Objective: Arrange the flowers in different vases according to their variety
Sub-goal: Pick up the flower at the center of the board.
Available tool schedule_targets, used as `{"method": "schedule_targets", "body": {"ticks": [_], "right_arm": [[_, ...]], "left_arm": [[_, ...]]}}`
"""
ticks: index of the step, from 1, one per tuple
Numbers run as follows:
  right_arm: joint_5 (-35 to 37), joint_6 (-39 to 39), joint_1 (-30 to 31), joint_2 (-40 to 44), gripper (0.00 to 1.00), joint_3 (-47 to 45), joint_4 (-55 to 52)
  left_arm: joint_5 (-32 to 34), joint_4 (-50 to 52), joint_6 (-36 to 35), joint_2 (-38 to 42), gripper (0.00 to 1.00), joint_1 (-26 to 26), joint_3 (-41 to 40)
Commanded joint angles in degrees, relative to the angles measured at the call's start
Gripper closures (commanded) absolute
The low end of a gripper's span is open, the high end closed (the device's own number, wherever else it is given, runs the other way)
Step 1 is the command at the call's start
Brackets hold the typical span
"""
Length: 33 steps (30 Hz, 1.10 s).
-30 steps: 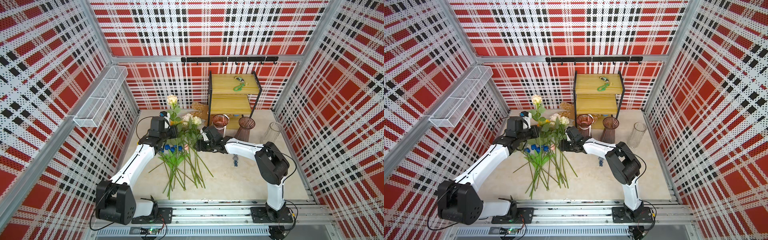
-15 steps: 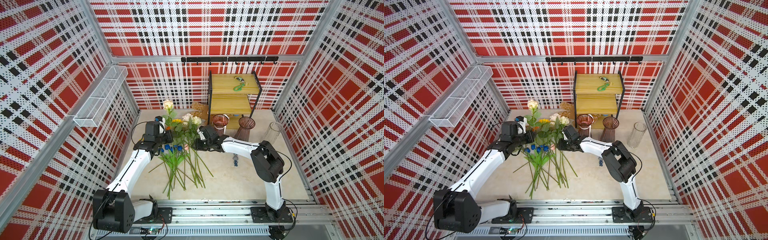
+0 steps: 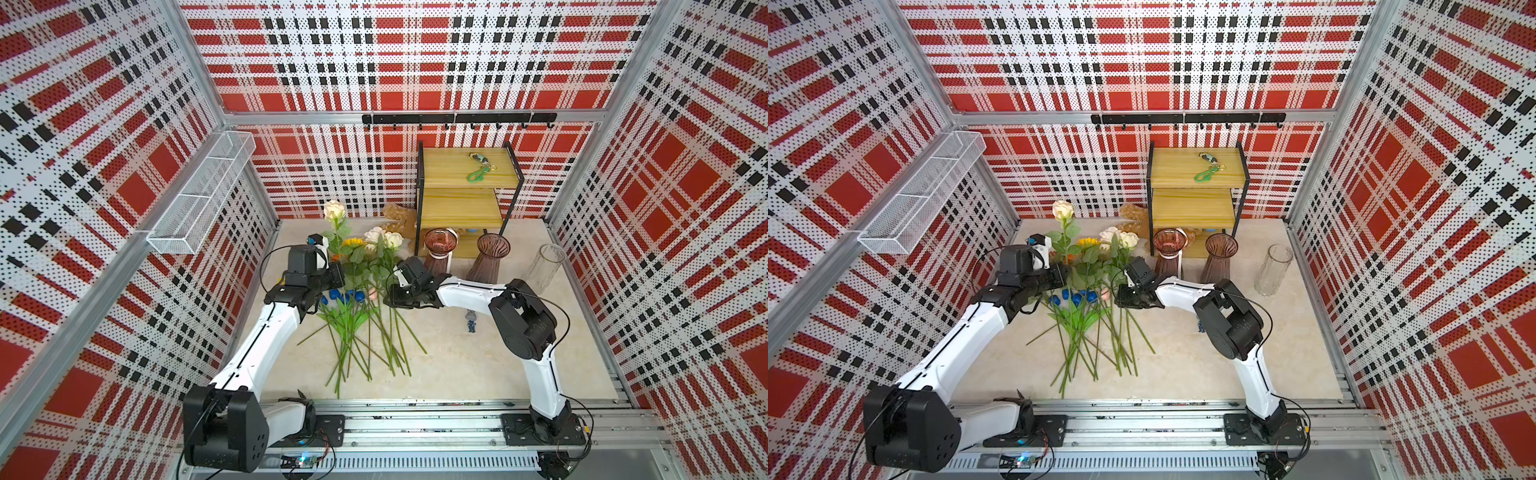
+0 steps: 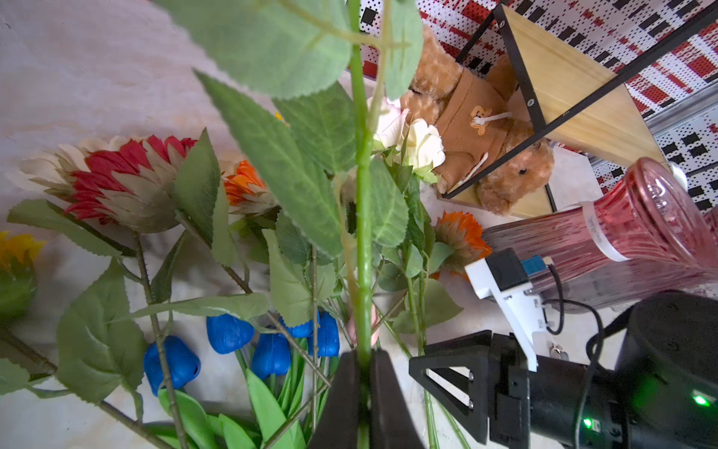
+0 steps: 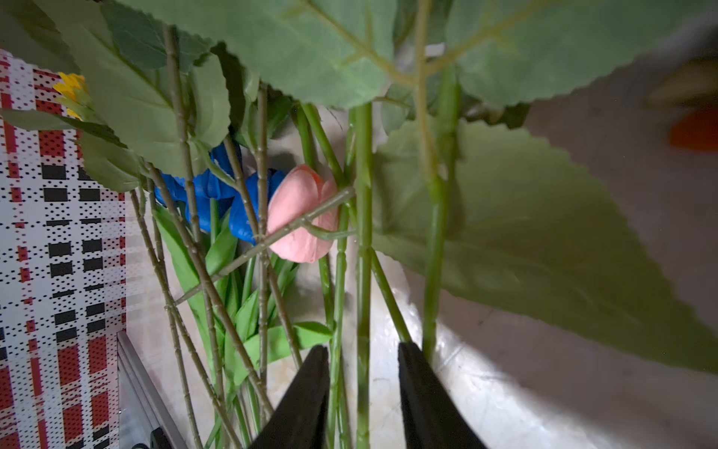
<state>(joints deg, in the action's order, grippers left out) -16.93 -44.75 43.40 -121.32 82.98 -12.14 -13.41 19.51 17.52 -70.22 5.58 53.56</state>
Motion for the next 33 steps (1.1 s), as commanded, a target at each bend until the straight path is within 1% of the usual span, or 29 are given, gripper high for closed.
{"method": "schedule_targets", "body": {"ticks": [1,4,10,15,24,33], "right_arm": [[-0.4,-0.3,0.4,-1.5,0.66,1.2,0.5],[-0.6,-0.2,0.4,-2.0,0.69,1.5,0.7],[-0.8,0.3,0.4,-1.6,0.85,2.8,-0.1],[0.3,0.8,1.2,1.7,1.00,2.7,-1.4],[5.8,2.6,4.1,8.5,1.00,2.0,-6.1],[10.9,5.5,6.7,18.6,1.00,-0.2,-8.4]], "left_arm": [[-0.5,0.0,-0.9,1.6,1.00,-0.4,-0.6],[-0.3,0.2,-0.9,1.9,1.00,-0.3,-0.8],[0.2,0.3,-1.0,2.5,1.00,-0.4,-1.1],[0.5,0.5,-1.2,2.8,1.00,-0.4,-0.7],[0.7,1.2,-1.3,3.4,1.00,-0.7,0.7],[1.3,1.6,-0.2,5.6,1.00,-2.1,2.5]]}}
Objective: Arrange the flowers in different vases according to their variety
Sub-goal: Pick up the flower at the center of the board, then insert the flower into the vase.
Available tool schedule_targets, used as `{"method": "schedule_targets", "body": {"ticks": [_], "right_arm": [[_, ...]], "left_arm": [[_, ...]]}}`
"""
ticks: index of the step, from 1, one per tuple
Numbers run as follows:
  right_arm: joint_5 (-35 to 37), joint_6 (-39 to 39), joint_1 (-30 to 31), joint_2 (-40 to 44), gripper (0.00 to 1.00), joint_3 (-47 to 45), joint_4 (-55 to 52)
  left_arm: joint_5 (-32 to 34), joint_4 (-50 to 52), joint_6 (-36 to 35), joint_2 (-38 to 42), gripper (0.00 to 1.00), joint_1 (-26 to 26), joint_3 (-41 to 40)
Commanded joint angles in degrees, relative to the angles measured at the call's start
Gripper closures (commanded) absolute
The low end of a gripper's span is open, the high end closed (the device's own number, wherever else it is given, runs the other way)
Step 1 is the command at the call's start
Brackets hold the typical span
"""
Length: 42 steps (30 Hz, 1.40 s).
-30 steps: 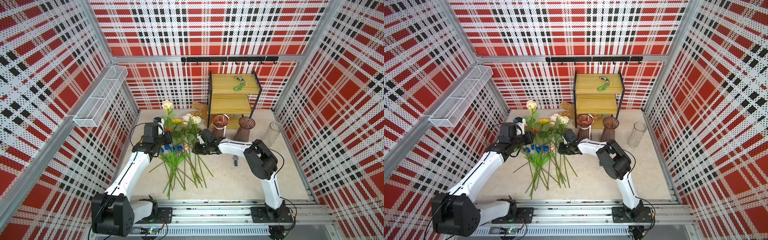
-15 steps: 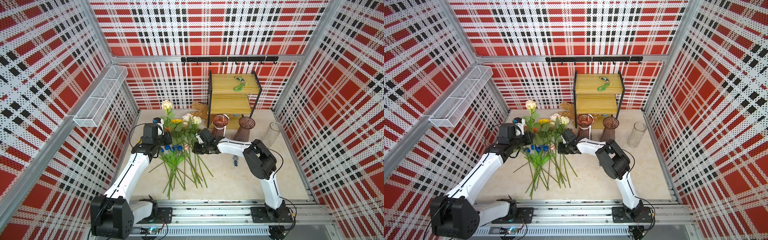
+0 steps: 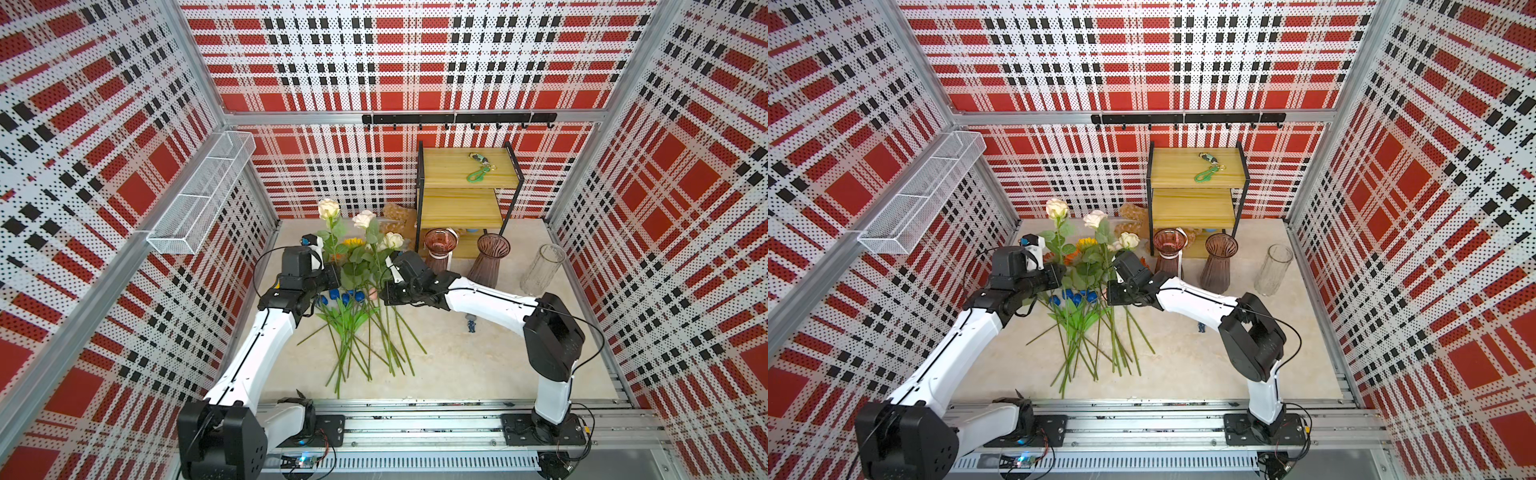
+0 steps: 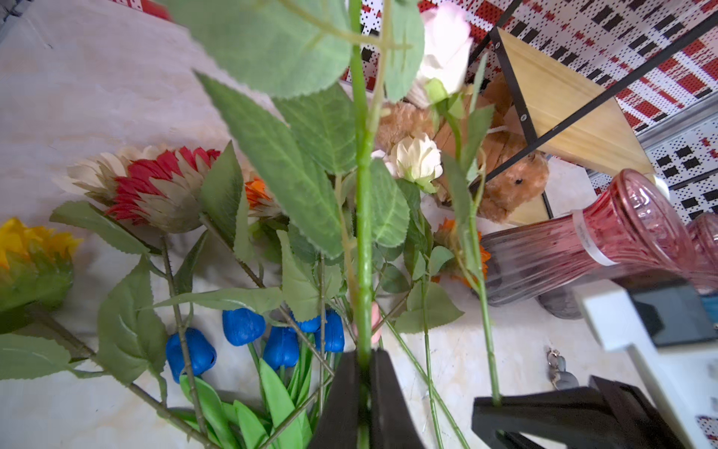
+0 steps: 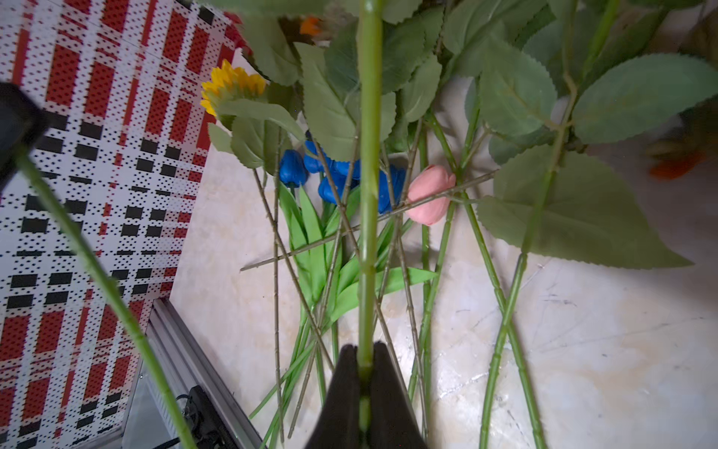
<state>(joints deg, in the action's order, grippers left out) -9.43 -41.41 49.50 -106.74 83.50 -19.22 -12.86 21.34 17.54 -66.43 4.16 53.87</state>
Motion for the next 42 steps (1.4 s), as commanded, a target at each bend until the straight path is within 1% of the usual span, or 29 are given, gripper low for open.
{"method": "schedule_targets", "body": {"ticks": [1,6,11,15,19,21,26,27,29,37,42], "right_arm": [[4.4,3.1,0.6,5.4,1.00,-0.7,-1.4],[11.1,10.3,0.7,11.9,1.00,2.3,-2.5],[20.0,18.3,0.7,17.8,1.00,4.8,-1.2],[28.1,26.4,0.6,21.0,1.00,3.0,5.1],[31.8,34.5,-0.5,21.9,1.00,3.8,10.8],[31.9,37.3,-1.8,22.3,1.00,4.0,14.1],[31.5,40.5,-6.7,22.3,1.00,3.7,20.6],[30.7,40.9,-7.9,22.3,1.00,3.0,22.8],[29.1,41.2,-9.8,21.8,1.00,2.4,25.7],[26.3,41.7,-14.1,17.7,1.00,6.8,28.3],[25.8,41.7,-15.9,16.3,1.00,4.1,33.5]], "left_arm": [[0.9,-0.2,-0.1,2.0,1.00,-0.8,2.3],[1.3,-0.3,0.9,3.0,1.00,-1.0,2.5],[1.8,-1.0,2.2,3.8,1.00,-1.0,2.0],[1.6,-3.1,3.2,4.5,1.00,-0.9,1.4],[1.6,-4.5,3.2,4.7,1.00,-0.5,1.5],[1.5,-4.9,3.3,4.8,1.00,-0.1,1.7],[2.3,-6.1,3.2,5.6,1.00,0.6,1.1],[2.7,-6.3,4.8,5.7,1.00,0.9,1.1],[3.3,-6.6,4.9,5.6,1.00,1.3,1.2],[4.4,-6.6,5.4,5.3,1.00,2.3,1.4],[5.2,-6.6,5.6,5.4,1.00,2.8,1.5]]}}
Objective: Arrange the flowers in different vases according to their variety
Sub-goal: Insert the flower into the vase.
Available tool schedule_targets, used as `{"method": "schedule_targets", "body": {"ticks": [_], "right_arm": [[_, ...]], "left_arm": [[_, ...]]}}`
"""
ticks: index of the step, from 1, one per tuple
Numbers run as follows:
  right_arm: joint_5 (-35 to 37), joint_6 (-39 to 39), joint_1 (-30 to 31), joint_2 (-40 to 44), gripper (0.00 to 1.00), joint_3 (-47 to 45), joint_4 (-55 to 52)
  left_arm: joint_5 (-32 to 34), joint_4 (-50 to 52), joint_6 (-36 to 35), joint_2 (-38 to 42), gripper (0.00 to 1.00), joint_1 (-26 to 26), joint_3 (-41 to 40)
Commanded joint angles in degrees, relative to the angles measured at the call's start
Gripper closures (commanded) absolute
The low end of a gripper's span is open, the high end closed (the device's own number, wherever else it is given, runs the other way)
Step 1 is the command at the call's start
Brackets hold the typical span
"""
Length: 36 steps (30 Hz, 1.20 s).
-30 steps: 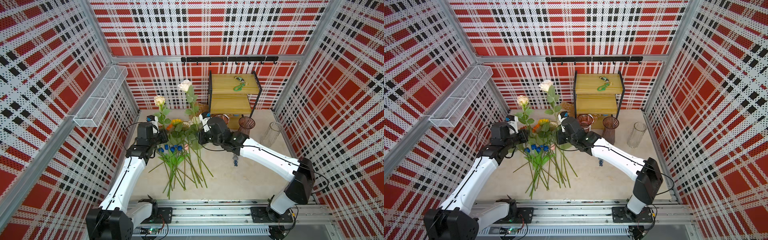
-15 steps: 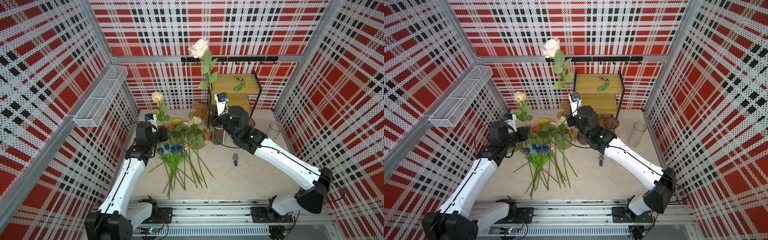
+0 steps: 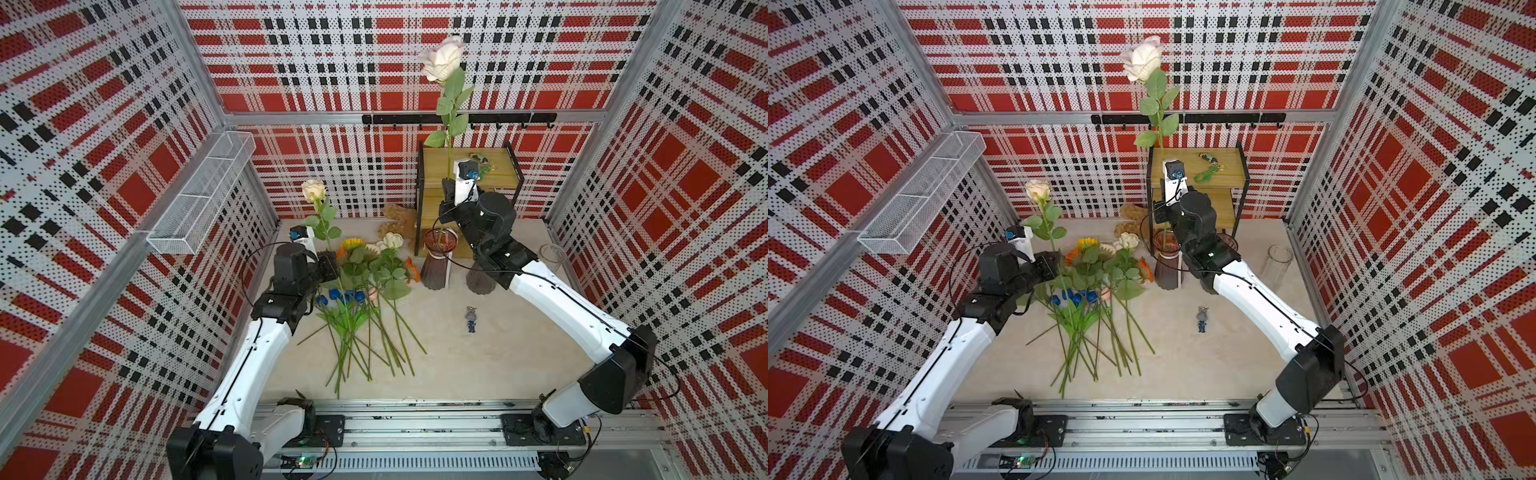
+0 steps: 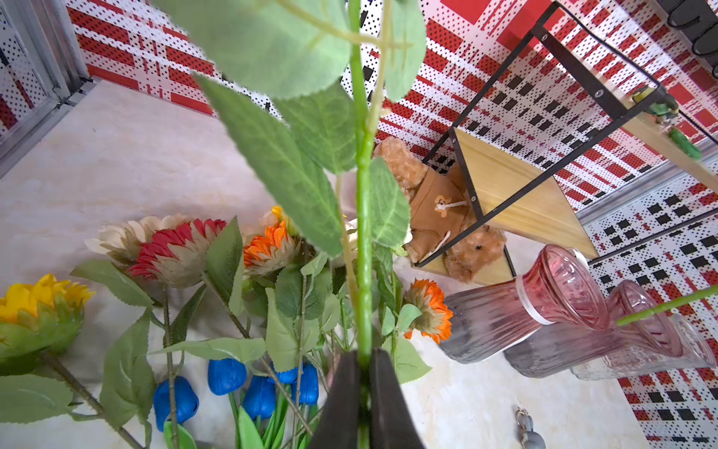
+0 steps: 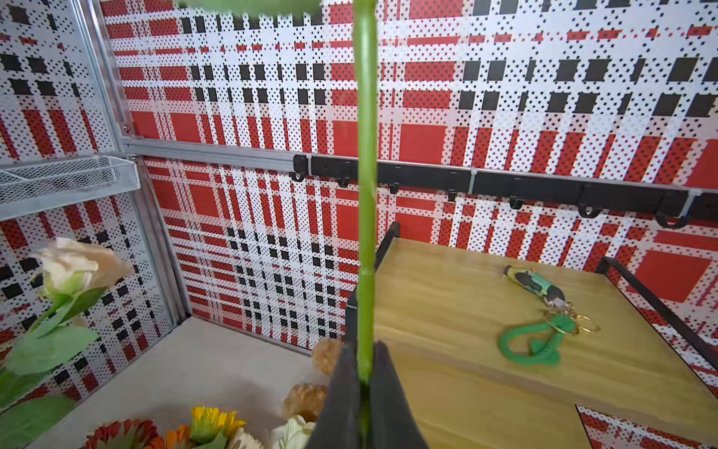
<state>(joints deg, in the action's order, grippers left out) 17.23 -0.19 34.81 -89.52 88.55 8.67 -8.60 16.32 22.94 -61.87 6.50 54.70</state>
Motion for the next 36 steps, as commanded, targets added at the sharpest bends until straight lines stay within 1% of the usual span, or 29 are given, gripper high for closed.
{"method": "schedule_targets", "body": {"ticks": [1,3,6,10,13,16,18,21,23,24,26,27,30,33,36], "right_arm": [[-1.0,0.5,-1.6,-1.2,1.00,-2.2,7.7],[-1.3,0.2,-2.1,-2.0,1.00,-3.8,9.9],[-1.1,0.4,-2.5,-4.3,1.00,-4.0,10.5],[-1.2,-0.1,-2.7,-5.7,1.00,-6.6,12.3],[-0.8,-1.1,-3.0,-5.9,1.00,-9.6,13.7],[-0.6,-2.6,-3.5,-5.8,1.00,-11.6,13.8],[-0.3,-3.4,-3.6,-5.7,0.83,-12.7,13.9],[-0.3,-4.9,-4.2,-5.4,0.70,-13.9,13.7],[-0.3,-5.6,-4.4,-5.0,0.59,-14.5,13.3],[-0.3,-5.7,-4.4,-4.7,0.55,-14.7,13.2],[-0.1,-6.0,-4.5,-3.9,0.43,-15.5,13.1],[0.1,-6.0,-4.5,-3.4,0.39,-15.6,12.7],[0.6,-6.7,-4.5,-1.0,0.30,-17.0,11.3],[1.9,-8.4,-4.6,3.2,0.26,-20.3,10.0],[4.2,-10.8,-4.6,9.0,0.22,-24.7,8.2]], "left_arm": [[0.9,-1.6,0.2,0.9,1.00,0.5,0.7],[1.0,-1.6,0.3,0.9,1.00,0.5,0.9],[1.1,-1.6,0.5,1.0,1.00,0.9,1.2],[2.1,-1.6,0.6,1.0,1.00,1.6,2.0],[2.9,-1.6,0.5,0.1,1.00,2.8,4.4],[4.5,-1.5,0.0,-1.6,1.00,4.4,8.7],[5.8,-1.6,-0.5,-3.3,1.00,5.9,12.2],[7.7,-1.6,-1.6,-6.2,1.00,7.2,17.5],[8.1,-2.0,-1.6,-8.7,1.00,9.3,20.2],[8.2,-2.4,-3.1,-9.8,1.00,9.6,21.2],[8.5,-3.9,-3.3,-12.0,1.00,10.5,23.1],[8.6,-4.5,-3.4,-12.9,1.00,11.1,23.9],[10.3,-6.7,-3.9,-15.9,1.00,13.6,27.0],[12.6,-10.5,-4.6,-18.4,1.00,16.8,29.1],[15.5,-17.0,-5.4,-20.0,1.00,20.3,29.6]]}}
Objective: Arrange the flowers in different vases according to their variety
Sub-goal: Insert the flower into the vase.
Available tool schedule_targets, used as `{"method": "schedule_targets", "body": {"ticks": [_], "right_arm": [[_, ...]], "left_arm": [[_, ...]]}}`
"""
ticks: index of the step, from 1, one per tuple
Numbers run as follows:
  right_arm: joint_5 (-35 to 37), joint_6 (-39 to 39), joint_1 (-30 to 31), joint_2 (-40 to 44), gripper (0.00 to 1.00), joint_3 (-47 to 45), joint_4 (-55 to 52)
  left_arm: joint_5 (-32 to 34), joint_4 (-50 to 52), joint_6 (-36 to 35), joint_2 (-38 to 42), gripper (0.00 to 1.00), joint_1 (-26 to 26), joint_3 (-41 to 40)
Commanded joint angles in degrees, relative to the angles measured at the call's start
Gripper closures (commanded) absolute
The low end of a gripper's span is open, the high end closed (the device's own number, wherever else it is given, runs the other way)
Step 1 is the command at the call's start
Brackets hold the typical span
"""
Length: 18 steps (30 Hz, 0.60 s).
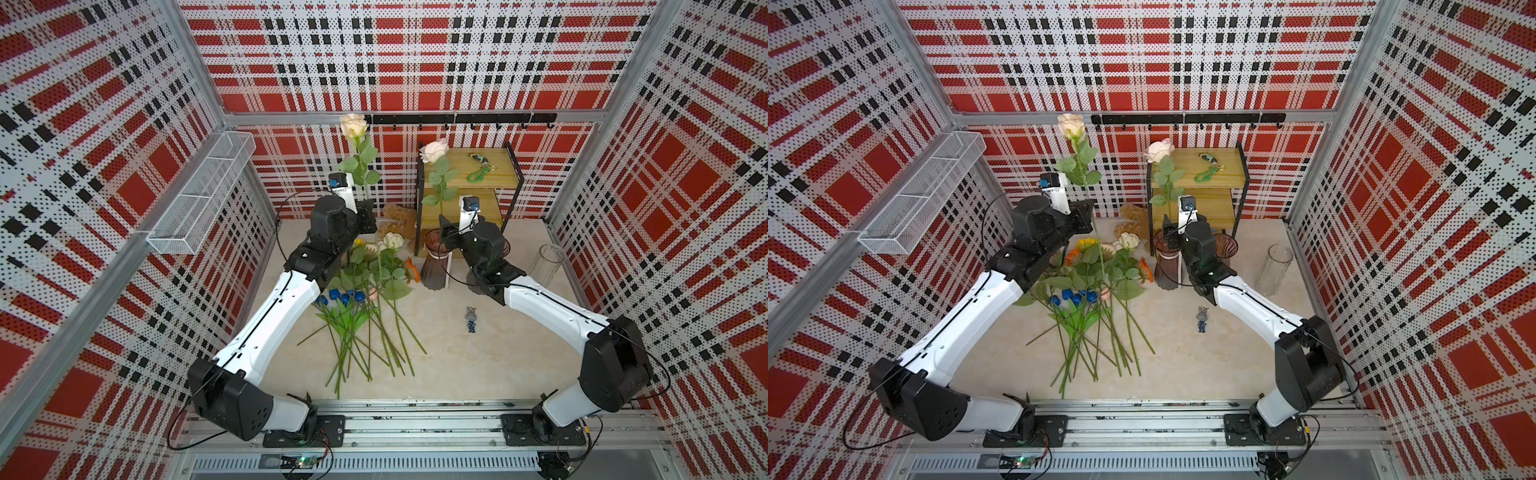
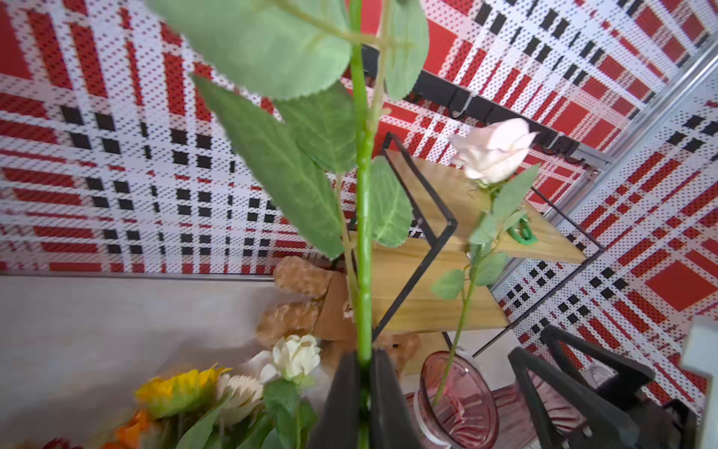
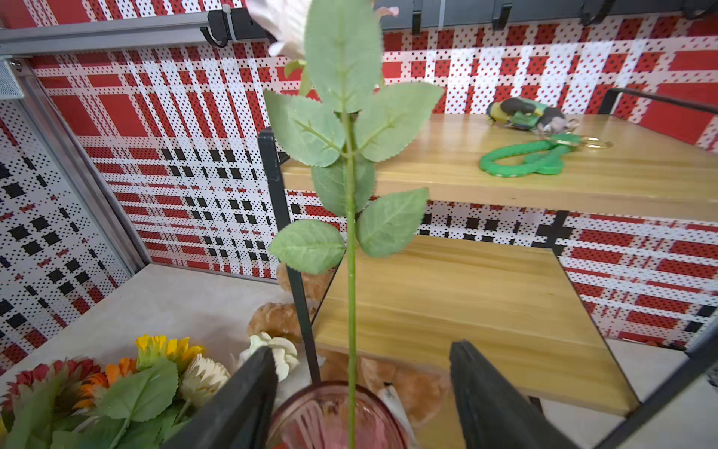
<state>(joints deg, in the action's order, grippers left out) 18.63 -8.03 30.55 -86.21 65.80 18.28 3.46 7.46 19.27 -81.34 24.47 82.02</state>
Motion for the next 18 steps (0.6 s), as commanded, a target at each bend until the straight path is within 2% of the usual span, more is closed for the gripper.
{"method": "schedule_targets", "body": {"ticks": [1,4,8,13,18], "right_arm": [[3.2,-3.9,-0.3,8.0,0.21,-3.5,-2.0],[4.0,-6.2,-0.3,14.3,0.19,-7.4,-5.4],[6.4,-8.1,-0.3,21.4,0.18,-11.2,-10.4],[8.9,-7.1,-0.4,27.9,0.17,-13.6,-15.4],[9.4,-6.4,-0.5,30.8,0.16,-13.9,-18.1]], "left_arm": [[5.4,-10.4,-2.5,-1.0,1.00,3.8,2.2],[12.1,-19.3,-3.8,-1.9,1.00,7.7,-0.1],[18.4,-30.8,-1.5,-3.0,1.00,10.0,-4.4],[22.0,-36.9,-0.4,-6.6,1.00,12.8,-4.2],[25.1,-43.6,-3.3,-9.6,1.00,15.5,-4.2]]}}
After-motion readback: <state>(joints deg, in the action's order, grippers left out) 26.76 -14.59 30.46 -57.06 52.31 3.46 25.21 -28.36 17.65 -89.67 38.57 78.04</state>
